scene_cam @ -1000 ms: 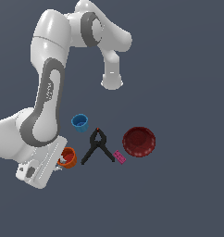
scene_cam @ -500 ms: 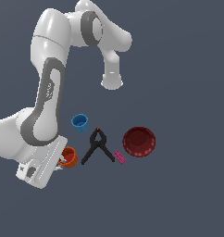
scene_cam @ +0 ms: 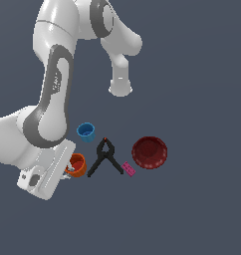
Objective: Pick up a designated object from a clutter of objects.
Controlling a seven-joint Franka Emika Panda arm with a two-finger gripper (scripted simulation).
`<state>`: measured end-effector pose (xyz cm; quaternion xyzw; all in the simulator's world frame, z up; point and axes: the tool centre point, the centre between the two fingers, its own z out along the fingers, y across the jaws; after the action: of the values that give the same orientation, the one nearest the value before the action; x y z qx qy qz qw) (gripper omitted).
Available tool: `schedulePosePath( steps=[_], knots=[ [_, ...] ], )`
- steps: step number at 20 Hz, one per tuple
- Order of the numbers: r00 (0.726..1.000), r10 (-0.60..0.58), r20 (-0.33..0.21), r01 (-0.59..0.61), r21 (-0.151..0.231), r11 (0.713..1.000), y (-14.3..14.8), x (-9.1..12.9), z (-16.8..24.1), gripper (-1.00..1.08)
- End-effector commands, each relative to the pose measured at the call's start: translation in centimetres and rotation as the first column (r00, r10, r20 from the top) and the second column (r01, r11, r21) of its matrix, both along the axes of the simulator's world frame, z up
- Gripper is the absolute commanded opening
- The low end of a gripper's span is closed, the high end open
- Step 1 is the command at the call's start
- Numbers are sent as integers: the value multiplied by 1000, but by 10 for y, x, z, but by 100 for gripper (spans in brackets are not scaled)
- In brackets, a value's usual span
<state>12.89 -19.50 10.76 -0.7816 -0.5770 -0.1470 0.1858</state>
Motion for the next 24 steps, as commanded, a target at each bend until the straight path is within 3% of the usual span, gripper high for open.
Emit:
schedulePosePath(
  steps=[1, 24],
  knots=[
    [1000, 1, 3, -1, -1, 1000, 12, 0, 21, -100],
    [1000, 2, 2, -2, -2, 1000, 149, -6, 259, -100]
  ],
)
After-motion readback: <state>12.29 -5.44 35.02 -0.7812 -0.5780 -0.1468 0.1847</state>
